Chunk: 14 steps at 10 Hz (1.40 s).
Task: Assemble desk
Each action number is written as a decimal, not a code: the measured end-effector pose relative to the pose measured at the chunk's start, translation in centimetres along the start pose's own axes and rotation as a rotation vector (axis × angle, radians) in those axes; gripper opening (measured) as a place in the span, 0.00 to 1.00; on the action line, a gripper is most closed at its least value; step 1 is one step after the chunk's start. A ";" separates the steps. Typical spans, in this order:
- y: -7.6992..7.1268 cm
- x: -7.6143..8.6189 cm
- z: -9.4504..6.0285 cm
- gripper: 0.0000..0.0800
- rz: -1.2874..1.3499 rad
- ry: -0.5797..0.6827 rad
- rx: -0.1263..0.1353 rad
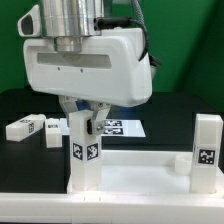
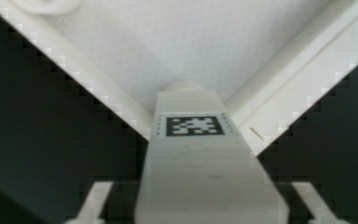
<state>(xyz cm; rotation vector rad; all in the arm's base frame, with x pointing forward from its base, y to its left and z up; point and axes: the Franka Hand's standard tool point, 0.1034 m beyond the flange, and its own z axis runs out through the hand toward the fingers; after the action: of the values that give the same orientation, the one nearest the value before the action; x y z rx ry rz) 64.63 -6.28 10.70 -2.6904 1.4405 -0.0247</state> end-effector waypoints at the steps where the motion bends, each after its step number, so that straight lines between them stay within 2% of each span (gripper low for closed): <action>1: -0.1 -0.1 0.0 0.36 0.081 0.000 0.000; 4: -0.1 -0.1 0.0 0.36 0.162 -0.002 0.002; 6: -0.2 -0.1 0.0 0.74 0.100 -0.003 0.001; 7: -0.3 -0.2 -0.1 0.74 0.054 -0.001 -0.002; 8: -0.4 -0.3 -0.1 0.80 -0.048 0.003 -0.007; 9: -0.5 -0.3 -0.1 0.81 -0.150 0.005 -0.012; 14: -0.4 -0.4 0.3 0.81 -0.617 0.005 -0.031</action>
Offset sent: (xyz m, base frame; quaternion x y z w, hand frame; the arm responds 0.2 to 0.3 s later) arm 0.0000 0.0000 0.0000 0.0000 0.0000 0.0650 0.9979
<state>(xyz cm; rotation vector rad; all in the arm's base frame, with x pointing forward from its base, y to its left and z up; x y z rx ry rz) 64.74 -5.71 10.39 -3.0383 0.5631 -0.0499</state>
